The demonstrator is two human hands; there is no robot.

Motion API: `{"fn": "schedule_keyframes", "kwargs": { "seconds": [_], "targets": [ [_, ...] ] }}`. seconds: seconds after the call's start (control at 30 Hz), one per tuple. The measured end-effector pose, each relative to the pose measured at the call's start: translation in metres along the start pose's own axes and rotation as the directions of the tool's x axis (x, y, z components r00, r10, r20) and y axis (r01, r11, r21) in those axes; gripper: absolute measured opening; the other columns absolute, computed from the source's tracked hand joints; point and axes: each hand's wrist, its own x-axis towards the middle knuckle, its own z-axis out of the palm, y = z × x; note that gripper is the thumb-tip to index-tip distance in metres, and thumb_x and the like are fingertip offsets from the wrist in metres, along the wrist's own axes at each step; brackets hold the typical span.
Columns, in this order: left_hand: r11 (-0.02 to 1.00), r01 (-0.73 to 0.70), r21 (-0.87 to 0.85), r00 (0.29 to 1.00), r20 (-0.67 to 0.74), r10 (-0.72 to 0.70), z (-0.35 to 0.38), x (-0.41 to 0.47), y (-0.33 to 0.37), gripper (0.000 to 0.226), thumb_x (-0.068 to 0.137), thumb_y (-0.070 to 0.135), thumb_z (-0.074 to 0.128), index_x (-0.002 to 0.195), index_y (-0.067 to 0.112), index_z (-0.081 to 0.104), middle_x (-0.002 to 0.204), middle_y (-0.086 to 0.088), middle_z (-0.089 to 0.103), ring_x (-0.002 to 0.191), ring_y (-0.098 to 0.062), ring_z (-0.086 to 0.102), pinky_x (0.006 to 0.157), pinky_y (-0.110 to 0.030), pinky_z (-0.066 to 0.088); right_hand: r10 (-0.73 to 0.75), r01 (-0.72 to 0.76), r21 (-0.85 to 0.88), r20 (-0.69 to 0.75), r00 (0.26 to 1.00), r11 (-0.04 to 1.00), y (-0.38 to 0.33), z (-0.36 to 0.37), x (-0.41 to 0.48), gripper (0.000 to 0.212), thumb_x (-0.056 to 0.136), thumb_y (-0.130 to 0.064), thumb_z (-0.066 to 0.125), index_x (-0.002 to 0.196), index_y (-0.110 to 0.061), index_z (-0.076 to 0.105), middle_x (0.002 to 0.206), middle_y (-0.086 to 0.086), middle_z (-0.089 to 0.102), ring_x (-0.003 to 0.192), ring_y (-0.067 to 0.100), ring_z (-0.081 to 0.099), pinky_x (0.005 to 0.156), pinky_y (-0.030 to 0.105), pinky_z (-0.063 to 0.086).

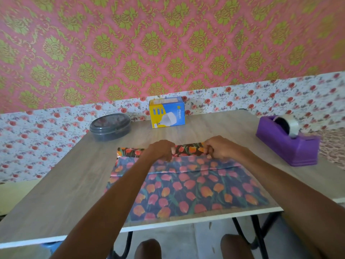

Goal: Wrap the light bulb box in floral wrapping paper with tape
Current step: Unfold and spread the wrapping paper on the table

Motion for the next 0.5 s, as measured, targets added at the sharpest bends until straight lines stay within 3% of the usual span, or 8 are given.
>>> {"fn": "schedule_keyframes", "kwargs": {
  "seconds": [0.1, 0.27, 0.37, 0.5],
  "targets": [
    [0.993, -0.072, -0.095, 0.995, -0.074, 0.065, 0.0, 0.009, 0.024, 0.028, 0.088, 0.014, 0.062, 0.116, 0.013, 0.067, 0.123, -0.008, 0.063, 0.116, -0.027, 0.058, 0.097, -0.038, 0.048, 0.035, -0.035, -0.005, -0.014, 0.999, 0.999, 0.014, -0.007, -0.009, 0.023, 0.077, -0.008, 0.075, 0.093, -0.022, 0.069, 0.09, -0.005, 0.064, 0.088, 0.02, 0.065, 0.079, 0.029, 0.052],
    [0.942, -0.237, -0.238, 0.967, -0.147, 0.207, 0.004, 0.018, 0.063, 0.033, 0.09, 0.005, 0.059, 0.121, 0.012, 0.067, 0.12, -0.016, 0.06, 0.114, -0.03, 0.055, 0.096, -0.034, 0.043, 0.089, -0.087, 0.037, -0.04, 0.995, 0.995, 0.015, -0.004, -0.014, 0.022, 0.077, -0.001, 0.072, 0.076, -0.021, 0.065, 0.078, -0.005, 0.064, 0.082, 0.02, 0.066, 0.071, 0.025, 0.05],
    [0.947, -0.226, -0.228, 0.974, -0.084, 0.212, 0.004, 0.026, 0.077, 0.043, 0.091, -0.006, 0.051, 0.126, 0.013, 0.065, 0.124, -0.017, 0.055, 0.116, -0.032, 0.052, 0.089, -0.028, 0.039, 0.109, -0.108, 0.018, -0.029, 0.994, 0.994, 0.015, -0.006, -0.017, 0.033, 0.079, 0.0, 0.069, 0.062, -0.026, 0.06, 0.071, -0.01, 0.059, 0.08, 0.018, 0.063, 0.067, 0.023, 0.046],
    [0.965, -0.167, -0.201, 0.986, -0.057, 0.159, 0.003, 0.033, 0.084, 0.044, 0.091, -0.004, 0.05, 0.125, 0.018, 0.066, 0.129, -0.015, 0.055, 0.117, -0.031, 0.052, 0.085, -0.026, 0.038, 0.099, -0.1, -0.017, -0.042, 0.994, 0.995, 0.013, -0.011, -0.023, 0.028, 0.079, -0.012, 0.076, 0.064, -0.028, 0.058, 0.075, -0.008, 0.057, 0.081, 0.02, 0.06, 0.068, 0.027, 0.045]
  ]
}}
